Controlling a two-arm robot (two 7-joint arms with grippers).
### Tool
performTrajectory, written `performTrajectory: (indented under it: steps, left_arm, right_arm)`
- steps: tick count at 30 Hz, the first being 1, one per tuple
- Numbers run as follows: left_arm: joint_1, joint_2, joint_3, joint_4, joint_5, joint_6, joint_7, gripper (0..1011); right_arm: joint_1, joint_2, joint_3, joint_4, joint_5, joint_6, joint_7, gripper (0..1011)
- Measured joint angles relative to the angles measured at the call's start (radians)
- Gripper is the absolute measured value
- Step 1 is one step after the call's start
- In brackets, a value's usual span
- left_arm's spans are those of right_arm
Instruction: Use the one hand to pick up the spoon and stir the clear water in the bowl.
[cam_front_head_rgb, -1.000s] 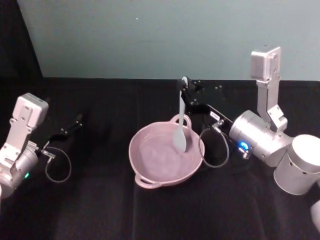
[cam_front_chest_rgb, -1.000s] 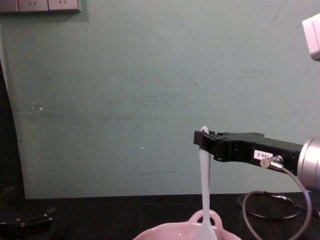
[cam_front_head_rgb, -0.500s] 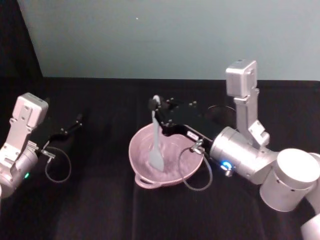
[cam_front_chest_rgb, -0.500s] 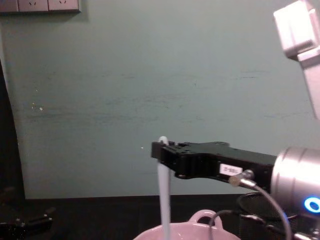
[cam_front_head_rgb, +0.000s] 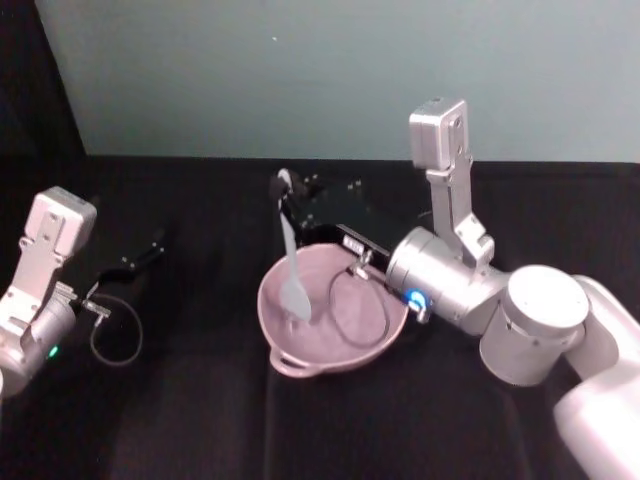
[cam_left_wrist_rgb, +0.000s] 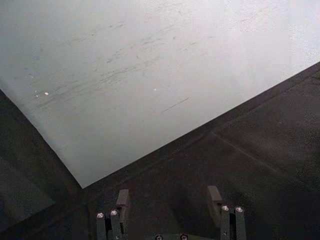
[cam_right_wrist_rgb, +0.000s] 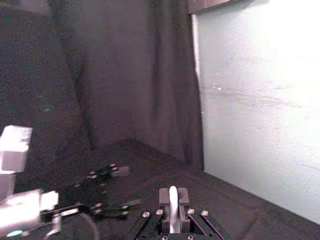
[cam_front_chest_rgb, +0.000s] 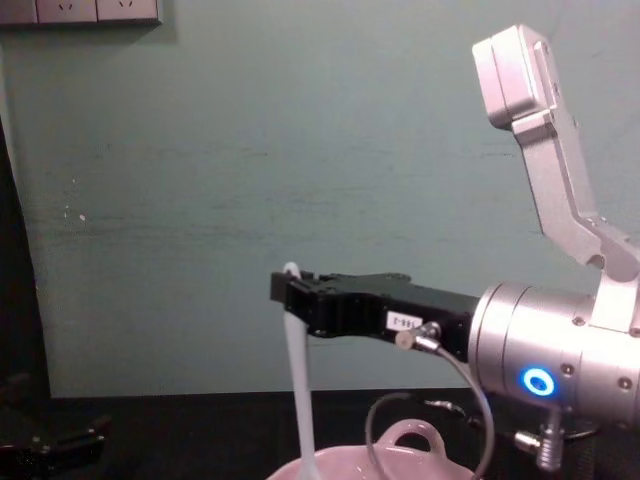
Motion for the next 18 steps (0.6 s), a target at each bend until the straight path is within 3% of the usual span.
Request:
performTrajectory:
  steps: [9,18]
  left_arm:
    - [0.0,0.0,0.0,0.0,0.0,0.0,0.0,1011]
    - [0.0,0.0,0.0,0.0,0.0,0.0,0.0,1011]
  right_arm:
    - [0.024,0.009,0.052,0.055,0.0,-0.015,-0.02,109]
    - [-0.026,0.053,0.107,-0.003,0.007,-0.007,-0.045,108]
